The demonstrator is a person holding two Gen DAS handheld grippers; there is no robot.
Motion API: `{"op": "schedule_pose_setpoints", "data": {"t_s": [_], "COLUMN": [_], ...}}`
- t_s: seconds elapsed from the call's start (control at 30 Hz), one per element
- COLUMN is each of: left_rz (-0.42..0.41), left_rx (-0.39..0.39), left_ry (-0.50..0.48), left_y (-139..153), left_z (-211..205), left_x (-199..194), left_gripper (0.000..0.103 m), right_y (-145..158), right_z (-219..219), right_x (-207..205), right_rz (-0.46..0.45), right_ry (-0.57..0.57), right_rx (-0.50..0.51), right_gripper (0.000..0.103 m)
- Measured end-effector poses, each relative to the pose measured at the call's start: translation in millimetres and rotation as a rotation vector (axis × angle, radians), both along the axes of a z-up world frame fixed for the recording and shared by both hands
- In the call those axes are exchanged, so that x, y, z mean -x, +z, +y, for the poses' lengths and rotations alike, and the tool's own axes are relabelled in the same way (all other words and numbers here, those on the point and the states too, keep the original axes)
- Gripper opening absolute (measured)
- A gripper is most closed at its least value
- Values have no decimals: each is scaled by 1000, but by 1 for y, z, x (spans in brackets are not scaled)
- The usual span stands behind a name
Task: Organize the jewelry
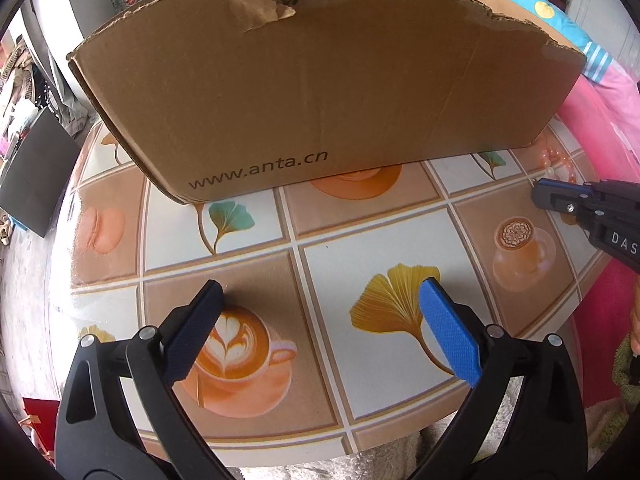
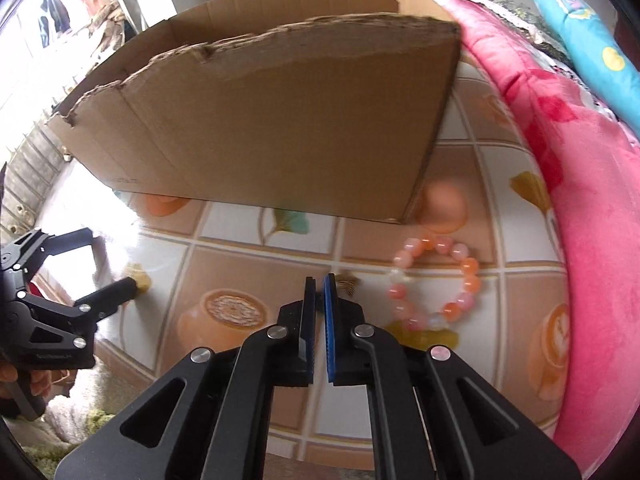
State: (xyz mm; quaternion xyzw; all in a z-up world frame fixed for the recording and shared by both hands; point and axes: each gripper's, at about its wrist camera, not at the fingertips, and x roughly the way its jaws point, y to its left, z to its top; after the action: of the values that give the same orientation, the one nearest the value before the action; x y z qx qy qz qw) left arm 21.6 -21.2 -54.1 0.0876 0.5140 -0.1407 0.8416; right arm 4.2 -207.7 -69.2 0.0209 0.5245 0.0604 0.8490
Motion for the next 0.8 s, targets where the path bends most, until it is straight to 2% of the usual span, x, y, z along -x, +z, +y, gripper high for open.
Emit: {"op": "schedule_pose_setpoints", "data": {"t_s": [0.2,0.27,0.53,0.67,0.8], "left_rz": [3,1,2,2,6], "left_rx": [-1,-1,-2,-2,-3], "left_ry": [0,0,-4,-7,-7], "left_y": [-2,-2,-2,-1,-1], "left_z": [-1,-4,-5,-6,-6], "left_x": [1,-2,-1,-2,-2], "left_gripper": [95,95,95,95,95], "right_y": [-1,0,14,18,14], "right_z": [26,29,-12,-35,-38], "right_x": [-4,-3,-4,-4,-5], "right_rz": [26,23,-3,-8,5], "right_ry": [85,100,-33,-83,-87], "right_rx": [-78,-73,-37,-71,-101], "right_gripper": [5,5,5,5,5]}}
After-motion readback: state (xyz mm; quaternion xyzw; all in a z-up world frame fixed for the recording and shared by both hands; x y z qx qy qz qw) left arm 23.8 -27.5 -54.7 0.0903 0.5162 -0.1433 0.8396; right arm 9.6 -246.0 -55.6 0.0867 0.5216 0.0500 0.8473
